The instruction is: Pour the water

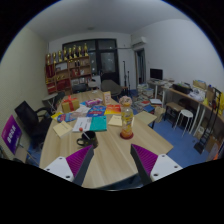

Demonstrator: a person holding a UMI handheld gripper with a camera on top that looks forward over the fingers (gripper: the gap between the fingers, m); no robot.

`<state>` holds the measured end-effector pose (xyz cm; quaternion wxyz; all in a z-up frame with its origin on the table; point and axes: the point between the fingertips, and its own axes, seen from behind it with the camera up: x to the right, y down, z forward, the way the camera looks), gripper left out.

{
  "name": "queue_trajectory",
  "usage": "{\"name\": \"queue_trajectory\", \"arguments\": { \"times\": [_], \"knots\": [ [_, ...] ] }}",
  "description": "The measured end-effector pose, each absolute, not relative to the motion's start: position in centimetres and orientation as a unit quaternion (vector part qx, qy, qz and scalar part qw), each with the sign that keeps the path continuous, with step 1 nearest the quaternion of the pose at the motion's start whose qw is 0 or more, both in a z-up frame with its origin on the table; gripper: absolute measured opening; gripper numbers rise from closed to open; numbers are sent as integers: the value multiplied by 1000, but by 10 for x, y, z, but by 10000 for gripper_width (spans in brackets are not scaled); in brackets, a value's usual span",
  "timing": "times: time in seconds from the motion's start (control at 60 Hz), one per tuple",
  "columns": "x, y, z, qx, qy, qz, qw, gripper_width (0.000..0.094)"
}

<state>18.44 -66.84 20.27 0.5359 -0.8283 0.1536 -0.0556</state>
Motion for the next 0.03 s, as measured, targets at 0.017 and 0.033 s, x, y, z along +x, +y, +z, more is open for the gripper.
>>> {"name": "queue_trajectory", "arguments": {
  "times": [0.017,0.033],
  "knots": [
    [179,-675,205,-828,157,-51,535,826],
    [173,-682,208,-829,160,-46,534,825]
  ]
}}
